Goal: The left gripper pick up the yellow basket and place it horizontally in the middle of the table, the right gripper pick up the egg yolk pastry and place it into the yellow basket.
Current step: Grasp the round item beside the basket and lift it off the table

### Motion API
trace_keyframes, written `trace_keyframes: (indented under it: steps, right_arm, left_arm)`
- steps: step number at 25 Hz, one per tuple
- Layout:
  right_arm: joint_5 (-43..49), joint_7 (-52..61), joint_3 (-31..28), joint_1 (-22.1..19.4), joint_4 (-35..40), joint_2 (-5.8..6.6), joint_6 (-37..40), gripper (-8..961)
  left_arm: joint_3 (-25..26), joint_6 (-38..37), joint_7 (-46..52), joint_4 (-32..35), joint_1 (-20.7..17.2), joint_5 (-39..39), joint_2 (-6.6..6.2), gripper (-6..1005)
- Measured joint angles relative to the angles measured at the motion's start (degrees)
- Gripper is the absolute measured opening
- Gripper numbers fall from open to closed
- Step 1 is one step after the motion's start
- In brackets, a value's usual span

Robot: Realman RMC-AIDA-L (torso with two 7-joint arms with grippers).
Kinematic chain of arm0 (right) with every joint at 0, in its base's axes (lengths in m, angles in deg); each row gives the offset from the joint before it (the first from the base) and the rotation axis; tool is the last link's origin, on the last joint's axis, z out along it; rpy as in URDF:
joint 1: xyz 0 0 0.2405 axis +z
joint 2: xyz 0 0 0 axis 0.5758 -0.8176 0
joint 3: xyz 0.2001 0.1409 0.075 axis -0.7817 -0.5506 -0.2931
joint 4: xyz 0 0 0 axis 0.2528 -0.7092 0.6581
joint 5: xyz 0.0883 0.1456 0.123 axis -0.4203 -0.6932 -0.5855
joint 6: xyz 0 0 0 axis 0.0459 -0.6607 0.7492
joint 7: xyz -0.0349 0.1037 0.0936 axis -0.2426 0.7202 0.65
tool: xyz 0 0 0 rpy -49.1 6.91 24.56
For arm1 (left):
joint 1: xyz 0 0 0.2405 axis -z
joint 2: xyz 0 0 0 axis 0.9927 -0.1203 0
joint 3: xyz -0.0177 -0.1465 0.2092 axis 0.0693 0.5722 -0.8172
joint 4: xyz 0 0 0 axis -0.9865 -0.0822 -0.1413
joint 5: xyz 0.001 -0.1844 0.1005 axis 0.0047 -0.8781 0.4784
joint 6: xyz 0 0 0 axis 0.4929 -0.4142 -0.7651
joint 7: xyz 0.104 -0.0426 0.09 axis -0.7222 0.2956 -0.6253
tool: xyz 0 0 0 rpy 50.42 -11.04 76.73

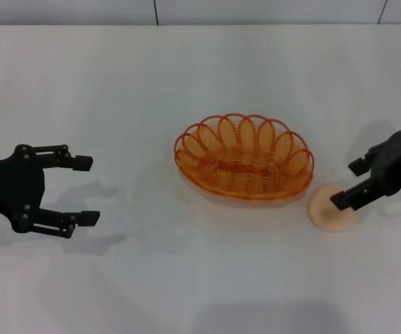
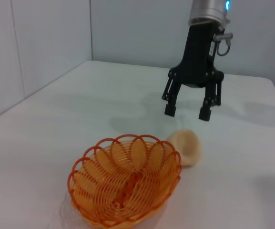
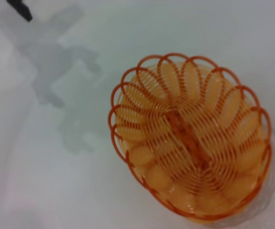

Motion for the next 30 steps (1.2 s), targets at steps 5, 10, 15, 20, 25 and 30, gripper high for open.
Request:
trace_keyframes:
  steps: [5,10,15,20,25,30]
  right_arm:
    - [0.9,1.43,3.88,0.06,-1.8,-0.09,-3.6,810]
    - [3.26,2.59,5.2,0.09,-3.71,-0.14,-6.08,798]
    - [3.38,2.67,5.22,-0.02,-4.53,-0.13,-6.36,787]
    - [2.91,2.25,5.6,-0.35,-4.75,-0.21,-7.34,728]
    - [2.82,1.79,6.39,-0.35,-5.12,-0.27,-8.0,635]
    - [2.45,1.78,6.46,-0.33,-5.13,-0.29,-8.68,346]
  left_arm:
    - [0.0,0.06,-0.01,0.0,0.05,0.06,0.15,890]
    - [0.0,0.88,-0.24,0.0,0.03,0.02,0.25,890]
    - [-0.01,1.28,-0.47,0.0,0.03,0.04,0.35,890]
    - [-0.01,1.4,-0.61,0.0,0.02,0.04,0.37,889]
    - [-0.03,2.18,-0.62,0.0,0.02,0.05,0.38,889]
    - [-0.51,2.26,-0.62,0.0,0.02,0.29,0.38,889]
